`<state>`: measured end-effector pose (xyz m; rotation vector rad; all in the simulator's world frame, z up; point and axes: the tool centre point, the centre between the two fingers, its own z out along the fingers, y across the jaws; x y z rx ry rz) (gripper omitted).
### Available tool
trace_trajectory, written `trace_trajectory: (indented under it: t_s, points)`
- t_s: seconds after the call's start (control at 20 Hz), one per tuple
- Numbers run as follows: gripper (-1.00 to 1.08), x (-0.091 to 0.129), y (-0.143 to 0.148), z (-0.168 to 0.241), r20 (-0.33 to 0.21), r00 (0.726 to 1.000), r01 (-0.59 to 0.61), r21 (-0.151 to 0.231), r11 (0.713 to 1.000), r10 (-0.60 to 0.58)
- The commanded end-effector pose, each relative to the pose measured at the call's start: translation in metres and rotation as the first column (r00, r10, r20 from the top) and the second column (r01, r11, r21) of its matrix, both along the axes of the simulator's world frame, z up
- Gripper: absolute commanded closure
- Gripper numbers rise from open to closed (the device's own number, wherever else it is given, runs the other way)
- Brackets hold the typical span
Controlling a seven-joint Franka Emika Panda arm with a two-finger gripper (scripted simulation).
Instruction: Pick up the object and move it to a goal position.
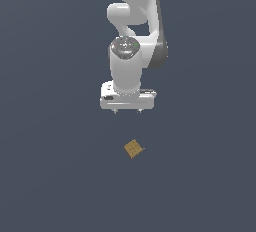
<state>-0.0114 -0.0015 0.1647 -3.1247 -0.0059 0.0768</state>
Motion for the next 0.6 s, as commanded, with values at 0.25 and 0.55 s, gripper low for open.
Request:
trace_trajectory:
  t_s: [0.25,0.55]
  points:
    - [-0.92,0.000,0.010,0.000,-0.003,1.000,-0.016,-0.007,1.000,0.016]
    - [-0.92,-0.001,0.024,0.001,-0.007,0.999,-0.047,-0.018,0.999,0.046]
